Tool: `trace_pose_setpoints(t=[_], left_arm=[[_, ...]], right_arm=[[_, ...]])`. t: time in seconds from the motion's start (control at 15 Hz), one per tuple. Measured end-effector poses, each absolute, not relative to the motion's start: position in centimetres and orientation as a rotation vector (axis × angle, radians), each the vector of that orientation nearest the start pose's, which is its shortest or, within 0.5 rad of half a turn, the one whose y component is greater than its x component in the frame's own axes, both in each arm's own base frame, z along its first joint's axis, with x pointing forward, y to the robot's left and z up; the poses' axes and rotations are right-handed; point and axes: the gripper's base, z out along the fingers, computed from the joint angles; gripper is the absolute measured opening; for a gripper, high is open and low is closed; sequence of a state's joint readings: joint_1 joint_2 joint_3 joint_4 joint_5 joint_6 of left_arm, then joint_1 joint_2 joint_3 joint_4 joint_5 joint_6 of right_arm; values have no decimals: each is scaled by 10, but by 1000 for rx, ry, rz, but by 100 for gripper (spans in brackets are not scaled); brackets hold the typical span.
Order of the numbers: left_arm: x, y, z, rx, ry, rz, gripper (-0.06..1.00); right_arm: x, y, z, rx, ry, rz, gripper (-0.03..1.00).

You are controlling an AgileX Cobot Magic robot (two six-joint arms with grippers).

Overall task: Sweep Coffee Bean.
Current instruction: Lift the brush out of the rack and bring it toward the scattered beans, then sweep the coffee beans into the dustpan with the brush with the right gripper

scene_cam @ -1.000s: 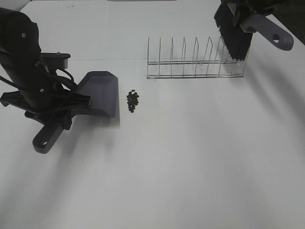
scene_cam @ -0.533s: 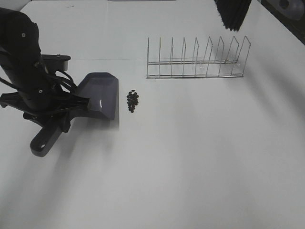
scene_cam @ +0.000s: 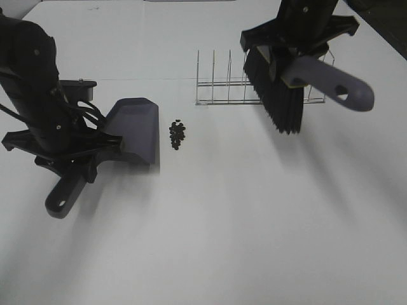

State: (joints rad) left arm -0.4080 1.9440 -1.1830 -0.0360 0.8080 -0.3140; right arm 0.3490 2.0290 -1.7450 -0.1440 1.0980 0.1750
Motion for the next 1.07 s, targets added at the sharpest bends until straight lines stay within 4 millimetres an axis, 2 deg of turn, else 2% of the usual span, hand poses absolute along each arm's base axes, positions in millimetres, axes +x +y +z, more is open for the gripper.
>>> trace_pose_setpoints(t=[0.13, 0.33, 0.47, 0.6, 1.07], left_arm=[[327, -146, 123, 89, 3118, -88, 32], [326, -147, 101, 72, 3179, -76, 32], [325, -148, 96, 57, 3196, -85, 32], [326, -148, 94, 69, 3200, -90, 32], [326, -149, 90, 96, 3222, -89, 32]], right_arm=[[414, 148, 219, -296, 2842, -81, 28], [420, 152, 181, -291, 2906, -110, 28], [423, 155, 160, -292, 2934, -120, 28], [422, 168, 150, -343, 2922, -124, 28], [413, 262, 132, -601, 2887, -124, 28]])
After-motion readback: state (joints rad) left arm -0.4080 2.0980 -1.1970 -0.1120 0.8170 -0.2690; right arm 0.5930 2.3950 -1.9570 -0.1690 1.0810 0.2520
